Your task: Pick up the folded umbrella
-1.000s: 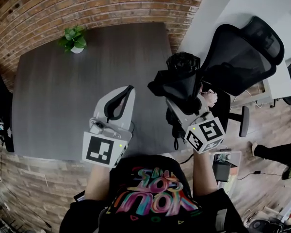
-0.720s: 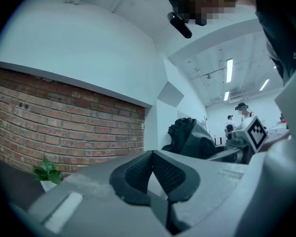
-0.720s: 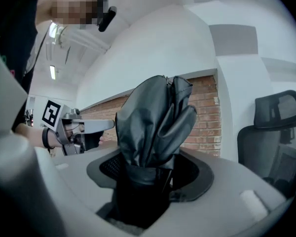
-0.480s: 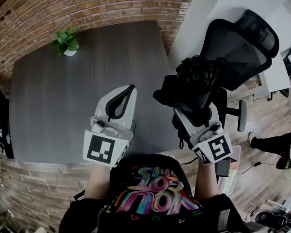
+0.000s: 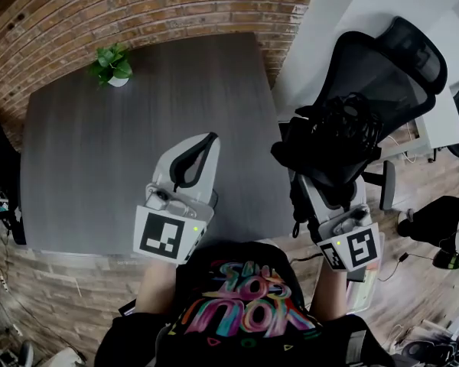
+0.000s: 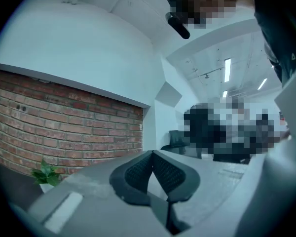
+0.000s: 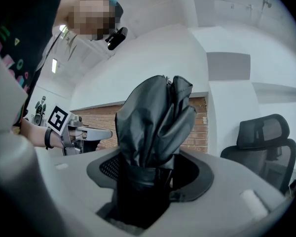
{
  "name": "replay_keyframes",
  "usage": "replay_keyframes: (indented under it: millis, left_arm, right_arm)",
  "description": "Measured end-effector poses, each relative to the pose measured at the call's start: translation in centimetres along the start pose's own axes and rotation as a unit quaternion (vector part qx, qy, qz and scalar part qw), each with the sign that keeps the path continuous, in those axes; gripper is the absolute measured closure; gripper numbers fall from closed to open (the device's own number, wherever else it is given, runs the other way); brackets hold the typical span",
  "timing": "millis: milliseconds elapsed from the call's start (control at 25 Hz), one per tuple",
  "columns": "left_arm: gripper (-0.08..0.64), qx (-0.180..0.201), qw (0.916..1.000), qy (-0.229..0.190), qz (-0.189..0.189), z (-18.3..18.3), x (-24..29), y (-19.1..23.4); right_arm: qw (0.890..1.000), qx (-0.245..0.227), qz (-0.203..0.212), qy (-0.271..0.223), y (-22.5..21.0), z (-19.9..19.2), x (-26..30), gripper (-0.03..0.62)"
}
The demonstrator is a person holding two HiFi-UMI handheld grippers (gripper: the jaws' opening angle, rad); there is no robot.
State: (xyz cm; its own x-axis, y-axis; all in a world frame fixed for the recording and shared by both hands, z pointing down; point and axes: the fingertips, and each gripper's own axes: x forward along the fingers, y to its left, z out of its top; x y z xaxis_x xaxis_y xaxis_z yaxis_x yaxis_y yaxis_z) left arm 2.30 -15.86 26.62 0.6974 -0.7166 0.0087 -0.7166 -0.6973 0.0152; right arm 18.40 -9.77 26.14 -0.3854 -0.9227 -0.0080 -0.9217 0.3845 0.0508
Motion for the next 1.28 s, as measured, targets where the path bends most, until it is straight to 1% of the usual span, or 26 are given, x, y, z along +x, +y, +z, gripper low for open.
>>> replay_keyframes:
  millis: [600, 840, 1280]
  left_arm:
    - [0.558, 0.006, 0.9999, 0.004, 0.014, -0.1, -0.4, 0.3]
    - [0.558, 0.006, 0.9998, 0.005, 0.016, -0.2, -0.4, 0.6]
    - [0.558, 0.002, 0.9997, 0.009, 0.021, -0.4, -0.7, 1.2]
  right_arm:
    - [1.0, 0.015, 0.0, -0.003, 0.2, -1.0, 0.5, 0.337]
    - [0.999, 0.036, 0.005, -0.007, 0.4, -0.9, 0.7, 0.337]
    - [1.0, 0.019, 0.022, 0.009, 1.6, -1.5, 1.4, 0.337]
